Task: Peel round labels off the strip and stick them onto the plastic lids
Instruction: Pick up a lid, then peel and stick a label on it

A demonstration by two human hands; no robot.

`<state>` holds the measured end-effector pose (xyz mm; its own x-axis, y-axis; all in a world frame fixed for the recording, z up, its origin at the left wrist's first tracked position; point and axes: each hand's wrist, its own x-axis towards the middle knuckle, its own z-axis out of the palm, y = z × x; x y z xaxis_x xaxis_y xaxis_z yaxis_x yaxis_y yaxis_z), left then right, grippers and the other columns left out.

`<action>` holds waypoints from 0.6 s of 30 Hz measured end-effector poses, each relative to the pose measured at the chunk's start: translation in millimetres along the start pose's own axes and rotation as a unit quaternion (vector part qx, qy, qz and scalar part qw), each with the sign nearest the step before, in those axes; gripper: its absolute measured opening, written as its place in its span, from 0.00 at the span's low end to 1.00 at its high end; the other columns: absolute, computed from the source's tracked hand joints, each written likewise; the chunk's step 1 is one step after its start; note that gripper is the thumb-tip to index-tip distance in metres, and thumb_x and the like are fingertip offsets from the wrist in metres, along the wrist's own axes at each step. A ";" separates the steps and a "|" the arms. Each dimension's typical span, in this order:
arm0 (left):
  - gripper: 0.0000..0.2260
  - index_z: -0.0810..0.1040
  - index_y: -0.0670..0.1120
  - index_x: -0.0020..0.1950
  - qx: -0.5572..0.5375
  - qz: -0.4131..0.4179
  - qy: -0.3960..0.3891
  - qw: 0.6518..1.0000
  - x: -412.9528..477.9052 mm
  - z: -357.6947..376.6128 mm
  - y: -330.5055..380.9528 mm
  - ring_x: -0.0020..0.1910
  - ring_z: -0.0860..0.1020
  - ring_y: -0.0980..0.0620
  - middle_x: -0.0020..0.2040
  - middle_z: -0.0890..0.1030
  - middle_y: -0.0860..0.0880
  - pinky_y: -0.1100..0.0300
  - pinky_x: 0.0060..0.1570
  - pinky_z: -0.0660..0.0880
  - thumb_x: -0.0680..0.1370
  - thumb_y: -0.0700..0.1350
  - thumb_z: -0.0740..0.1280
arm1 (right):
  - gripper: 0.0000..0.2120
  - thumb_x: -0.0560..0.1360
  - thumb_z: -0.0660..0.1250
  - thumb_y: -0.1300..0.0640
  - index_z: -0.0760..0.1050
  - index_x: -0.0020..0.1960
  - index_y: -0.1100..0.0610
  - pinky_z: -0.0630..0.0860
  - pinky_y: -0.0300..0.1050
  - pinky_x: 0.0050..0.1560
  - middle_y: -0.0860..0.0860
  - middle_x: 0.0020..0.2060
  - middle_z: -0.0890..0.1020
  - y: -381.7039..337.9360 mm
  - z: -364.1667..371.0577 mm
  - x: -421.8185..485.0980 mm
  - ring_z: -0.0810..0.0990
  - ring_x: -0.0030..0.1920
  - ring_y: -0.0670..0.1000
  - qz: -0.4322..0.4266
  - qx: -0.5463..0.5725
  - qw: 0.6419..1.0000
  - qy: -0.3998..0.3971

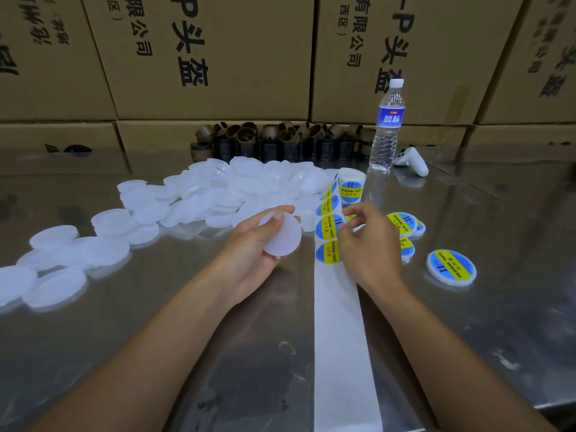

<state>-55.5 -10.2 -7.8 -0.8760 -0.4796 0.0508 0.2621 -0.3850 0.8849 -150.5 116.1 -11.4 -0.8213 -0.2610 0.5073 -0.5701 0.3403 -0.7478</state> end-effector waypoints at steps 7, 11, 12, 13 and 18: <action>0.08 0.77 0.41 0.53 -0.040 -0.017 -0.019 0.999 -1.0 -0.9 2.4 0.43 0.85 0.46 0.44 0.85 0.45 0.55 0.42 0.82 0.81 0.39 0.59 | 0.15 0.74 0.64 0.62 0.70 0.60 0.59 0.68 0.44 0.47 0.56 0.52 0.79 6.9 1.1 3.0 0.76 0.52 0.55 0.098 -0.033 0.994 -0.039; 0.07 0.78 0.42 0.53 -0.023 -0.022 -0.010 0.999 -1.9 -0.3 1.5 0.41 0.84 0.48 0.42 0.85 0.46 0.54 0.41 0.82 0.81 0.40 0.60 | 0.17 0.72 0.67 0.63 0.71 0.60 0.57 0.71 0.40 0.37 0.55 0.47 0.78 2.2 -2.1 5.6 0.77 0.46 0.54 0.173 0.050 0.980 -0.081; 0.07 0.78 0.42 0.53 -0.017 -0.021 -0.004 1.000 -1.8 -0.3 1.0 0.41 0.84 0.49 0.41 0.85 0.47 0.54 0.41 0.82 0.81 0.40 0.61 | 0.17 0.72 0.68 0.63 0.71 0.60 0.56 0.70 0.39 0.35 0.54 0.47 0.78 0.4 -3.3 5.9 0.77 0.45 0.53 0.186 0.079 0.976 -0.086; 0.07 0.78 0.42 0.53 -0.007 -0.020 0.007 1.000 -1.2 -0.8 0.4 0.41 0.84 0.50 0.42 0.85 0.47 0.55 0.41 0.82 0.80 0.40 0.61 | 0.17 0.72 0.69 0.64 0.71 0.58 0.54 0.70 0.37 0.33 0.54 0.46 0.78 -1.8 -4.7 6.0 0.78 0.44 0.52 0.197 0.114 0.970 -0.088; 0.04 0.79 0.44 0.50 0.076 -0.026 0.060 0.995 0.8 -3.5 -3.4 0.37 0.83 0.53 0.42 0.83 0.47 0.56 0.45 0.81 0.79 0.43 0.66 | 0.11 0.74 0.69 0.65 0.71 0.52 0.54 0.70 0.29 0.32 0.47 0.37 0.78 -11.0 -9.4 5.6 0.76 0.35 0.44 0.204 0.264 0.938 -0.098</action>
<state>-55.7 -12.1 -12.4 -0.8299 -0.5561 -0.0438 0.1463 -0.2926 0.9450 -149.1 119.4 3.7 -0.9190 -0.3853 0.0832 -0.0764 -0.0328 -0.9965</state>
